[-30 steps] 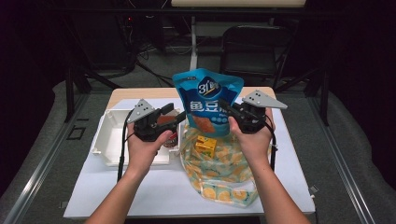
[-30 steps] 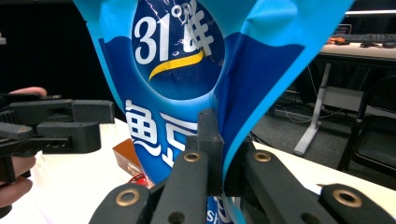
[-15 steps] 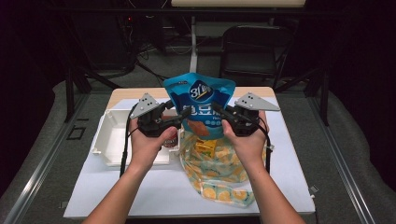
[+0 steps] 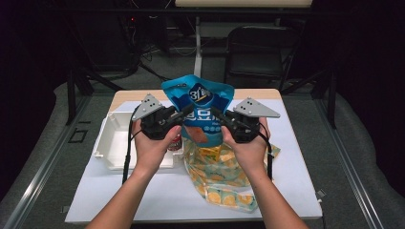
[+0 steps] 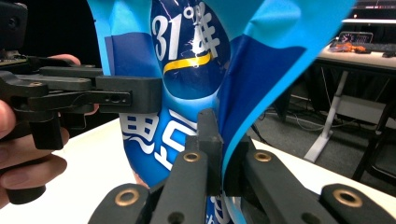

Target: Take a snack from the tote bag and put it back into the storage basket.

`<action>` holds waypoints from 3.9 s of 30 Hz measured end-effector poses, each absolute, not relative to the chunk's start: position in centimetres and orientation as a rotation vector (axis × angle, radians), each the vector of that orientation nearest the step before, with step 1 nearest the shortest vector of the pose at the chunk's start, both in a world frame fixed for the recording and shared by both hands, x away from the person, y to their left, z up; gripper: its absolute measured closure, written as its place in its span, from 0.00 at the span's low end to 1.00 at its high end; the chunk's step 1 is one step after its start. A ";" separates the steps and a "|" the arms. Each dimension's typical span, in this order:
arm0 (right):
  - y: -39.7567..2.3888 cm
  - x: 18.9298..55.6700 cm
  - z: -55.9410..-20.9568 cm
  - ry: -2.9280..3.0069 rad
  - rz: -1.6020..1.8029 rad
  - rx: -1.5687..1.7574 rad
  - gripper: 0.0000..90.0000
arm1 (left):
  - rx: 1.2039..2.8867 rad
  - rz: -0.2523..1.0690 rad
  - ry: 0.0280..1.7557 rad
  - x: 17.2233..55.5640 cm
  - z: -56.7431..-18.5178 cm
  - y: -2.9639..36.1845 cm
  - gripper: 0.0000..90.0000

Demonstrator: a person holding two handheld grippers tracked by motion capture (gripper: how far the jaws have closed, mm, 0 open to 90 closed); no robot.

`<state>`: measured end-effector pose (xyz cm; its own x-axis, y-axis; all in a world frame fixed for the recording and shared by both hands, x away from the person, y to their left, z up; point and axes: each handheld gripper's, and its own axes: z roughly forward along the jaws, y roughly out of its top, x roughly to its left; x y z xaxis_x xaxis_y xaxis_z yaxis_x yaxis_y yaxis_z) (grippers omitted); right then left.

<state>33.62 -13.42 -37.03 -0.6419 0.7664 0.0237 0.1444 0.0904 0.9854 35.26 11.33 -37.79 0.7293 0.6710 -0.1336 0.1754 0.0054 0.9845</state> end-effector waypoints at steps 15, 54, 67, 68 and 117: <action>-13.1 32.8 -37.3 1.898 1.606 0.829 0.65 | 1.516 0.404 0.782 34.9 -36.7 13.6 1.00; -21.4 28.8 -49.2 1.926 1.479 1.183 0.29 | 1.387 0.518 0.998 33.5 -41.1 25.9 1.00; -21.9 28.8 -49.7 1.923 1.463 1.216 0.29 | 1.375 0.543 1.052 33.9 -42.3 28.2 1.00; -22.0 28.8 -49.8 1.922 1.466 1.218 0.30 | 1.372 0.542 1.055 34.0 -42.4 28.4 1.00; -21.2 28.8 -50.3 1.946 1.443 1.217 0.30 | 1.369 0.578 1.221 37.5 -48.5 33.2 0.57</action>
<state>28.84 -21.23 -50.31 -0.5246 0.8368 0.1567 0.3929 0.0747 0.9165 37.50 33.23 -48.49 0.3365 0.8899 -0.3079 0.3260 0.1966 0.9247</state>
